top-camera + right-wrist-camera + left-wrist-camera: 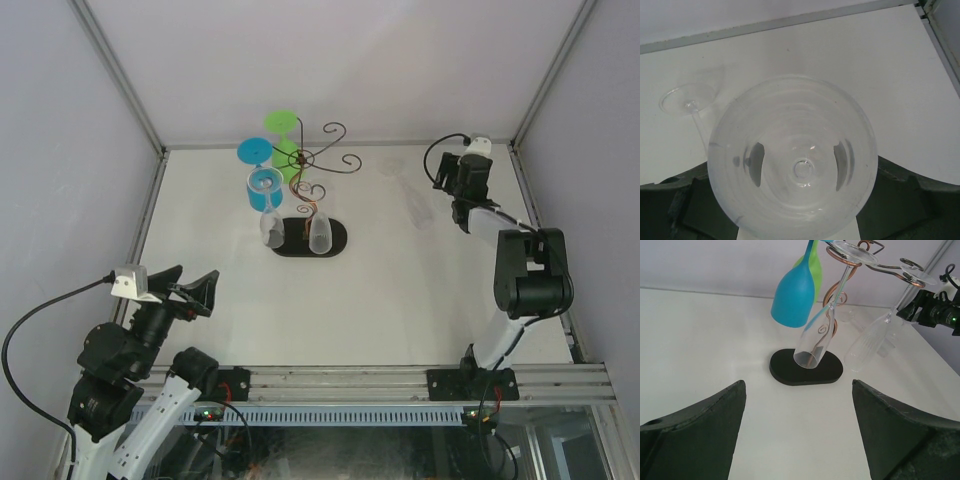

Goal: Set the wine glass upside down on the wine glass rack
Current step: Pick up the wine glass at the center of the board.

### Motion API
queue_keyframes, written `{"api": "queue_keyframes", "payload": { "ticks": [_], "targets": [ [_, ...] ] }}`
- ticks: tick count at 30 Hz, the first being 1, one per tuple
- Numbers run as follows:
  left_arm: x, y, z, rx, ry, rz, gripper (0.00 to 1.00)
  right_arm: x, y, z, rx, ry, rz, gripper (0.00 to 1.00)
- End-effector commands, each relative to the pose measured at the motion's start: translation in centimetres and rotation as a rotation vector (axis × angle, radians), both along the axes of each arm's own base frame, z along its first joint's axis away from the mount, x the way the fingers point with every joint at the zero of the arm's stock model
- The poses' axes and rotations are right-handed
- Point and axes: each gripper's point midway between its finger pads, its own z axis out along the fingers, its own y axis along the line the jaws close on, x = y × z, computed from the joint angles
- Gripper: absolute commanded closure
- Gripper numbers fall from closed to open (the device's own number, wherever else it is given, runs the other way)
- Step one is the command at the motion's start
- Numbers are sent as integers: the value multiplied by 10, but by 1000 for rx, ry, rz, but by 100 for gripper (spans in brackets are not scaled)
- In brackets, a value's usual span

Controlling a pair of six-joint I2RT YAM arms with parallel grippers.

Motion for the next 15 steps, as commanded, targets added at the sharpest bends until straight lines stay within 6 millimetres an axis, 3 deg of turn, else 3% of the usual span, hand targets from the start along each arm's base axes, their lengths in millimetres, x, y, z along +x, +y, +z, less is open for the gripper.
{"api": "queue_keyframes", "payload": {
  "ticks": [1,15],
  "targets": [
    [2,0,-2,5,-2,5,10,26,1,43,-22,-146,31,51],
    [3,0,-4,7,2,9,10,28,5,31,-29,-119,59,51]
  ]
}}
